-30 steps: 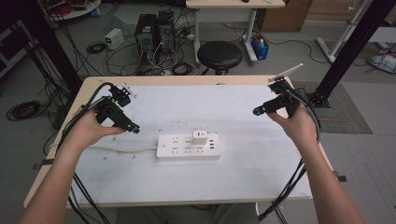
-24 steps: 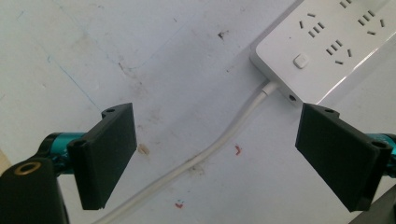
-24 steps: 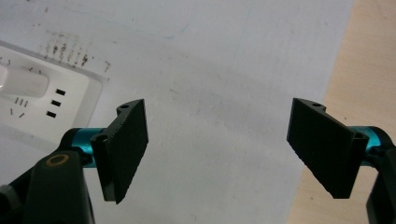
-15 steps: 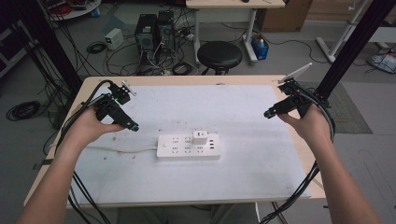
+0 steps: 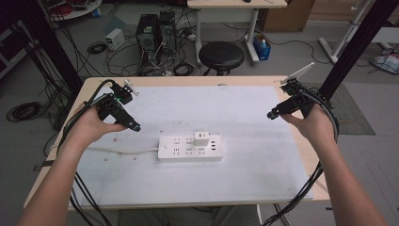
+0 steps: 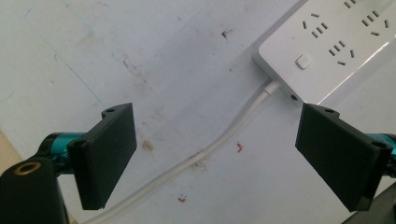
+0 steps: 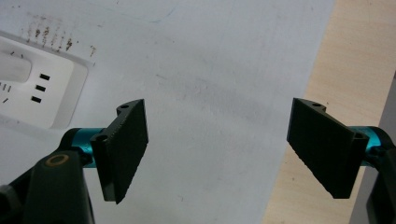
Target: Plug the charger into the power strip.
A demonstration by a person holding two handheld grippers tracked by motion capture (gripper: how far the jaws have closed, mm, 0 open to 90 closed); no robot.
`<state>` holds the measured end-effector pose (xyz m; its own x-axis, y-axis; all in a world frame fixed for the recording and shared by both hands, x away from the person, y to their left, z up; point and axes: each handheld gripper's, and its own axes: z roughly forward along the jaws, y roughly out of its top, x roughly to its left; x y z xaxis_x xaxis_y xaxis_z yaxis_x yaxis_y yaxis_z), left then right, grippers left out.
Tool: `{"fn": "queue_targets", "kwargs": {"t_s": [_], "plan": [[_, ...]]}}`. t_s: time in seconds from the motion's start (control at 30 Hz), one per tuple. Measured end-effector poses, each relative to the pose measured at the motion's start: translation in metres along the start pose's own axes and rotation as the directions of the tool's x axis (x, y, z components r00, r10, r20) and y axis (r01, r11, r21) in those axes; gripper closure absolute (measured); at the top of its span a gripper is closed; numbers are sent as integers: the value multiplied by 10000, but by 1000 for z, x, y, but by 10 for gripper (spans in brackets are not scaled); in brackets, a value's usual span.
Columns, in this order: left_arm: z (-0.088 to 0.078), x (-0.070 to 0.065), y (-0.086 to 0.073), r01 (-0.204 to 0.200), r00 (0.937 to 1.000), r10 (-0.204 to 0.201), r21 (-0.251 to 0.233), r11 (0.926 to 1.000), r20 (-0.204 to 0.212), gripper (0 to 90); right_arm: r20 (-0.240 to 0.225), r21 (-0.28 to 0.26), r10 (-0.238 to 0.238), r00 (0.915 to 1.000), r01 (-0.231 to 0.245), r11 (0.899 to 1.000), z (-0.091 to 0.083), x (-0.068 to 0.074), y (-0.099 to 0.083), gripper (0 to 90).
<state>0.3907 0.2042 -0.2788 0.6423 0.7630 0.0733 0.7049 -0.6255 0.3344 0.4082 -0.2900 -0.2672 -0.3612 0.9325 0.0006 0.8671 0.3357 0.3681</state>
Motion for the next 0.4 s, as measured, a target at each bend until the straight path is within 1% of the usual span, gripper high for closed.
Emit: {"fn": "queue_targets", "kwargs": {"t_s": [0.17, 0.23, 0.3, 0.4], "plan": [[3, 0, 1, -33, 10000, 33, 116, 9999, -7, 125, -28, 54, -144, 9999, 144, 9999, 2, 2, 3, 202], [3, 0, 1, 47, 10000, -47, 65, 10000, 5, 125, -18, 83, -125, 9999, 125, 9999, 3, 2, 3, 202], [3, 1, 1, 32, 10000, -33, 92, 10000, 10, 125, -44, 77, -114, 9999, 115, 9999, 3, 2, 4, 202], [2, 1, 2, 66, 10000, -66, 2, 10000, -31, 125, -30, 55, -107, 9999, 107, 9999, 3, 2, 4, 202]]}}
